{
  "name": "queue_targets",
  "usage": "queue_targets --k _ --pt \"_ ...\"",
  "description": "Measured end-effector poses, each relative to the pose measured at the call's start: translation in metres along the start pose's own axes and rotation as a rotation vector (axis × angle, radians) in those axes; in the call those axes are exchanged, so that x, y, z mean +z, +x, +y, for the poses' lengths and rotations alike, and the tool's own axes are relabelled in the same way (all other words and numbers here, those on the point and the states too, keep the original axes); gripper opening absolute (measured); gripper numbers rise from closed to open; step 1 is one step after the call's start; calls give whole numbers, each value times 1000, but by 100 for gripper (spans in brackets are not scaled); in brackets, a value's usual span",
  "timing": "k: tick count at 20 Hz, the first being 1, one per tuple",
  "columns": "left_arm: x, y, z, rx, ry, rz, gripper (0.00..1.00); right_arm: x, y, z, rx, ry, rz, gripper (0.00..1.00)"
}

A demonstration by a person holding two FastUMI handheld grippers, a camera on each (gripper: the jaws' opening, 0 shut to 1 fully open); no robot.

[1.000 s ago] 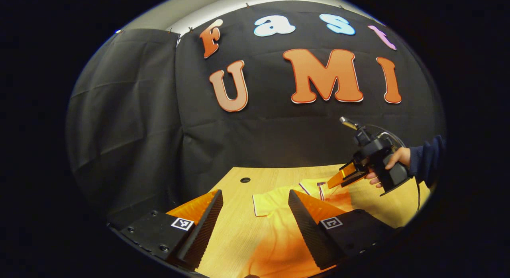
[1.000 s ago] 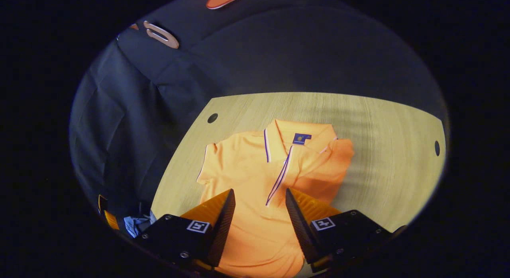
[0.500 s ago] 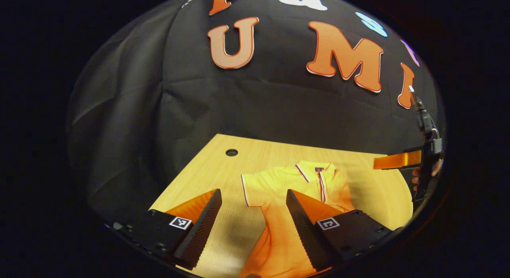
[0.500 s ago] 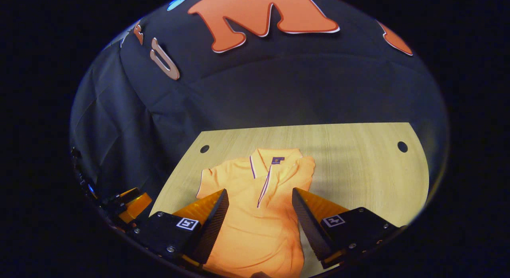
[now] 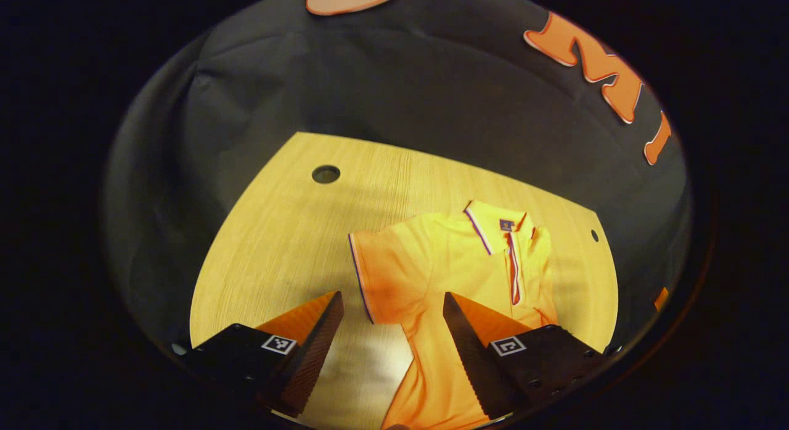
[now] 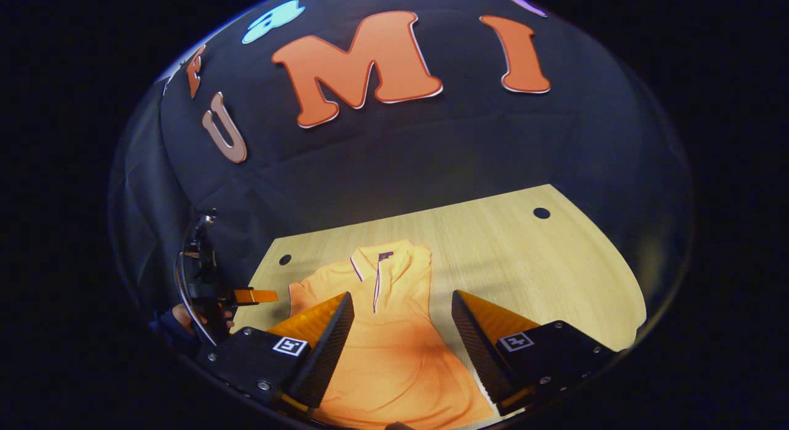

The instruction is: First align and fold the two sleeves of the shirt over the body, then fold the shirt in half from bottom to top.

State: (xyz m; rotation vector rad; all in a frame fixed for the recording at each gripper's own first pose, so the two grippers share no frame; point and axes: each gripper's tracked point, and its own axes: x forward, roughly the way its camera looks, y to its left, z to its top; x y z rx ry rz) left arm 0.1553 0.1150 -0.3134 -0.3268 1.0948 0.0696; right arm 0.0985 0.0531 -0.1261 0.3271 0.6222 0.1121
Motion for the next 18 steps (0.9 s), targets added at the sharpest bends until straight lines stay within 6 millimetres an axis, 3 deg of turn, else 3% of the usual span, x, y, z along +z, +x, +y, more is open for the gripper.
queue_targets --k 3,5,8,11,12,14,15,16,18 --pt "-5 41 8 17 15 145 98 -10 -32 -10 -68 6 -46 97" --pt "-7 62 10 32 26 214 98 -27 -47 -31 -145 -19 -43 97" --pt "-10 93 11 65 36 279 98 -44 -59 -42 -186 27 -26 97" --pt "-10 110 17 133 63 307 98 -48 -70 -50 -222 42 -27 97" --pt "-4 117 16 139 81 287 93 -48 -71 -53 -229 40 -32 98" --pt "-3 112 13 166 99 288 93 -52 -73 -57 -240 48 -21 97" --pt "-6 116 12 159 110 291 88 -54 -72 -58 -242 52 -20 97" --pt "-2 118 8 136 120 268 76 -56 -72 -59 -245 58 -16 97" --pt "-3 115 1 93 137 261 9 -61 -71 -59 -237 65 0 97"
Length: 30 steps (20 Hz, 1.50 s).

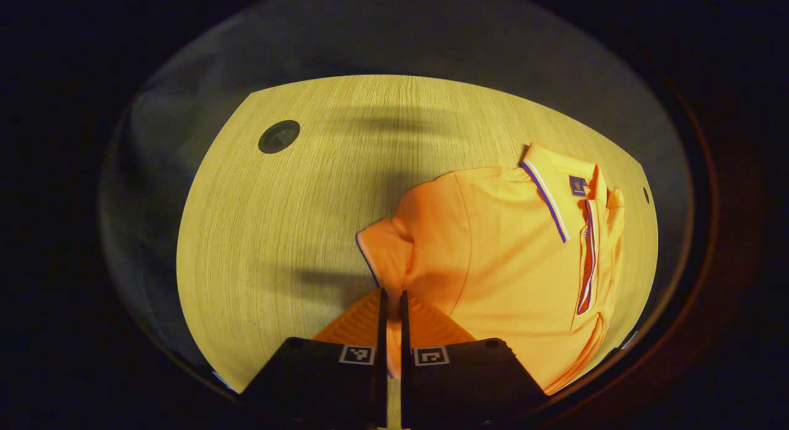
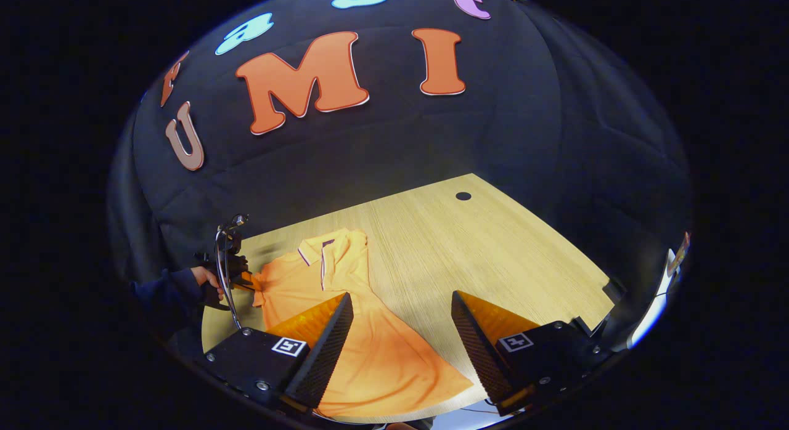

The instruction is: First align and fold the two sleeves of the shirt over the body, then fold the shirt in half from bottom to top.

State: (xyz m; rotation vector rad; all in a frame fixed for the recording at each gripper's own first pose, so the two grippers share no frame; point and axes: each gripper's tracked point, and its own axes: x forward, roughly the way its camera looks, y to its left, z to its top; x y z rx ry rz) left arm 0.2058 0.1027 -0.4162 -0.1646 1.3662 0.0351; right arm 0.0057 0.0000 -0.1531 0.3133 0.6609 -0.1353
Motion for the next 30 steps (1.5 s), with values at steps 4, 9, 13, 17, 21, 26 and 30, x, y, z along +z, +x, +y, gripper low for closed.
queue_targets --k 4,9,13,17,21,26,30 --pt "13 -26 -10 -59 53 -91 9 -2 2 -2 3 -12 9 97" --pt "35 -69 -54 -122 175 -200 9 1 3 -3 22 12 8 98" --pt "45 -91 -100 -150 277 -242 9 1 3 -4 16 5 18 98" --pt "45 -104 -172 -265 362 -276 16 -3 3 -9 3 28 33 98" --pt "22 -122 -224 -427 439 -304 51 -2 0 -12 -1 33 33 98" --pt "10 -150 -204 -366 438 -416 87 7 -6 -25 17 -16 -22 98" --pt "8 -204 -169 -300 336 -601 94 15 -1 -20 78 -104 -56 98"
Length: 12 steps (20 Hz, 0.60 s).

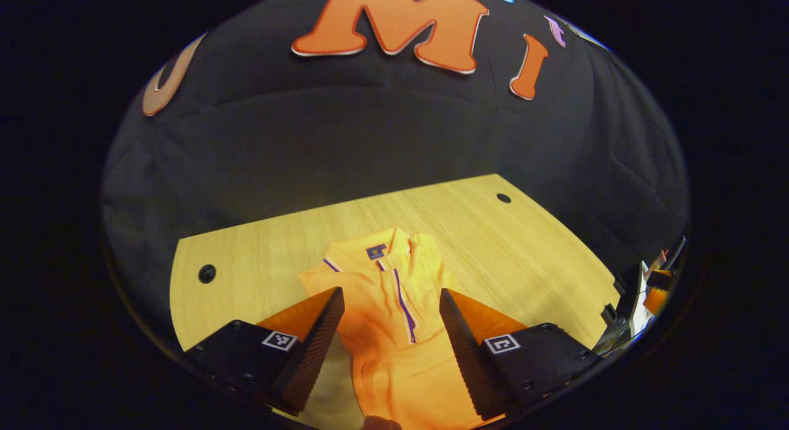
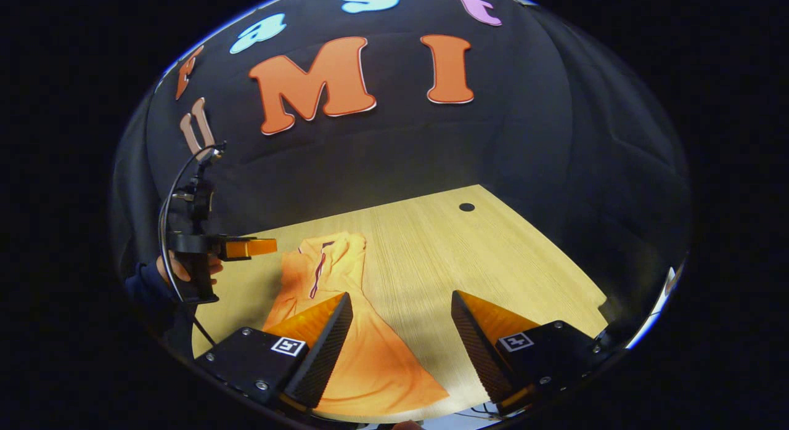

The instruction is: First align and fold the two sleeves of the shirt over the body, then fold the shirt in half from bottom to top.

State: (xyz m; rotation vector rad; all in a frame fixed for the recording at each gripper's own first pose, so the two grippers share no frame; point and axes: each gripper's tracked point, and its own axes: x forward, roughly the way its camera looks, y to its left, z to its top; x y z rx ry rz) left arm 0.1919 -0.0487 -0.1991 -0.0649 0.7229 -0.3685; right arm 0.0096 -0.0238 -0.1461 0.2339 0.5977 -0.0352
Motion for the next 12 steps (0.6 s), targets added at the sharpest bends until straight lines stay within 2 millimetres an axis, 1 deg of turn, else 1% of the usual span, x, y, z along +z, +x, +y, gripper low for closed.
queue_targets --k 3,5,7,8,9,11,12 --pt "5 -46 15 86 -30 -113 94 4 4 10 75 -49 -33 98" --pt "8 -86 27 171 -33 -185 94 8 6 17 121 -80 -66 99" --pt "10 -125 27 224 -54 -251 94 11 8 25 164 -117 -100 99" --pt "13 -141 25 244 -62 -286 94 12 6 29 188 -135 -116 99" --pt "12 -152 26 261 -66 -321 94 11 5 32 214 -156 -124 99" --pt "-5 -174 25 326 -63 -312 93 1 9 37 257 -192 -102 99" --pt "-20 -180 21 340 -60 -286 93 -9 14 40 283 -196 -61 98"
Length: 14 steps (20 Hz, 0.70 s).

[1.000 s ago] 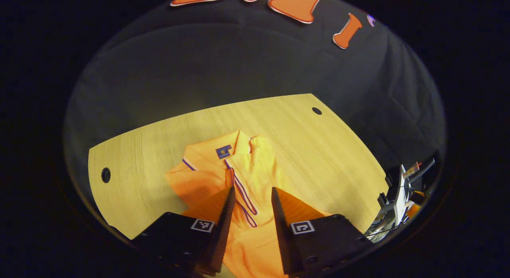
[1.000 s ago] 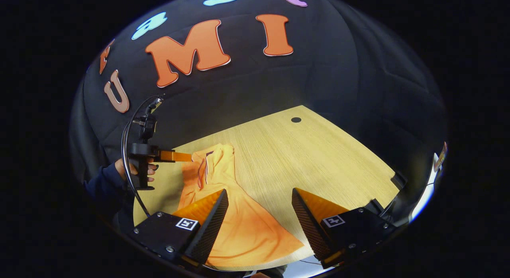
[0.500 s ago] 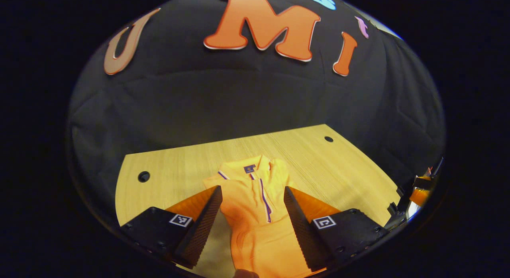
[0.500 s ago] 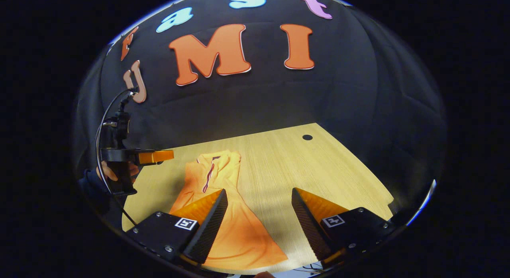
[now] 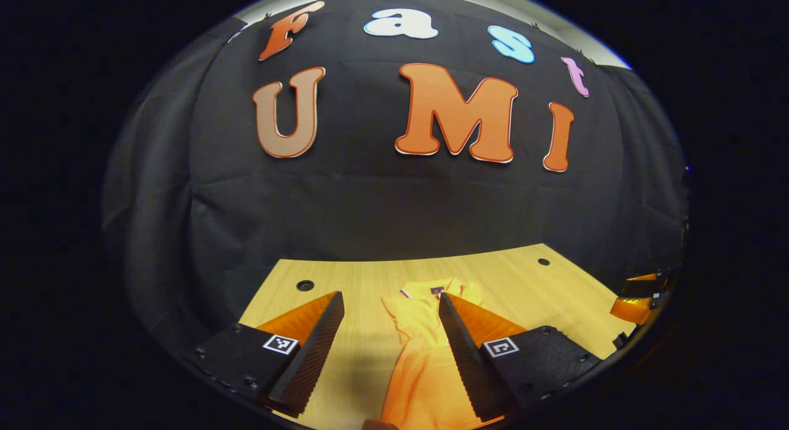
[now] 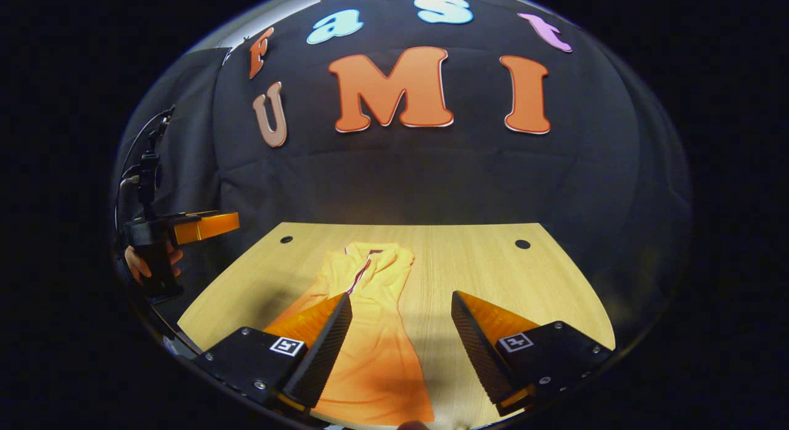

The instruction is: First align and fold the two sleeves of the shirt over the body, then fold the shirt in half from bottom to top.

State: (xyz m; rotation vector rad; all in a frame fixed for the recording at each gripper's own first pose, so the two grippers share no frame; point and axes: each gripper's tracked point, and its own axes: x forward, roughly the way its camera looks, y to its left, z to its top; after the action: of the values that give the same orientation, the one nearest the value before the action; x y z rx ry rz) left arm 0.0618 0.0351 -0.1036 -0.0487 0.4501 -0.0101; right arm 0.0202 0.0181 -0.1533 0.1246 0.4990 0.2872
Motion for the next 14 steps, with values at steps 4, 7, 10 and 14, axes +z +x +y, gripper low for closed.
queue_targets --k 4,7,10,14 --pt "-77 -30 -5 18 -4 147 94 -58 1 -5 48 -3 152 99" --pt "-131 -55 -3 56 -10 290 96 -105 3 -15 52 -8 277 99" --pt "-170 -68 -6 46 -35 384 97 -137 -3 -16 69 8 360 99" --pt "-213 -77 -4 34 -42 544 98 -178 -1 -26 44 4 447 99"
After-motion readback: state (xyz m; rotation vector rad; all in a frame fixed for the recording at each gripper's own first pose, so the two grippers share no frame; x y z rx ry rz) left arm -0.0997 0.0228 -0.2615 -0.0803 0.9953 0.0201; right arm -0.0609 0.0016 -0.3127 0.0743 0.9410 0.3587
